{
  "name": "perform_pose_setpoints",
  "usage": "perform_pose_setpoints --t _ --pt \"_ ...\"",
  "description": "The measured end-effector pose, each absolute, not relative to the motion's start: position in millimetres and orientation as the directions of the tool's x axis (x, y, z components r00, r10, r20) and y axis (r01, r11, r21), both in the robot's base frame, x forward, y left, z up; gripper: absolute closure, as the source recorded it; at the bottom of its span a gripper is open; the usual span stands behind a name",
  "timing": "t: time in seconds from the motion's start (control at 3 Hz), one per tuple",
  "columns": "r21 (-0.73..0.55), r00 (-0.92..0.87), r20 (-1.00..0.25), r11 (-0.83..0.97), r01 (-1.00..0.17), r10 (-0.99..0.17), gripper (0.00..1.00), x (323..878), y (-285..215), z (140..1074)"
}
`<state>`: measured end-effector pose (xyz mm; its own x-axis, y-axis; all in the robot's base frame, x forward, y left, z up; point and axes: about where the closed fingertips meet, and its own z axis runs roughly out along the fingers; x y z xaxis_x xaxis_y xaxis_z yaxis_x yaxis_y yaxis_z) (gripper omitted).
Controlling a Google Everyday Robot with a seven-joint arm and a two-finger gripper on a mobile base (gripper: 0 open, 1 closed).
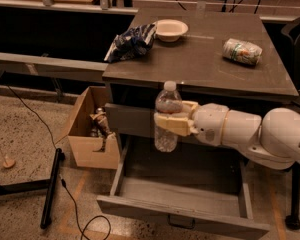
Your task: Place water bottle into middle drawer
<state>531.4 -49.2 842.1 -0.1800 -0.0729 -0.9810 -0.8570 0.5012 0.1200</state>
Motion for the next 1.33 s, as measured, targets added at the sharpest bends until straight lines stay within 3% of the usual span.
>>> perform_pose_setpoints --t 0.67,1.33 --pt "0.055 -0.146 -0.958 0.342 -0.938 -0.247 1.00 497.0 -1.3 736.7" --pt "0.011 -0.108 -0.949 0.309 -0.951 -0.297 1.00 503.7 -15.8 708.3"
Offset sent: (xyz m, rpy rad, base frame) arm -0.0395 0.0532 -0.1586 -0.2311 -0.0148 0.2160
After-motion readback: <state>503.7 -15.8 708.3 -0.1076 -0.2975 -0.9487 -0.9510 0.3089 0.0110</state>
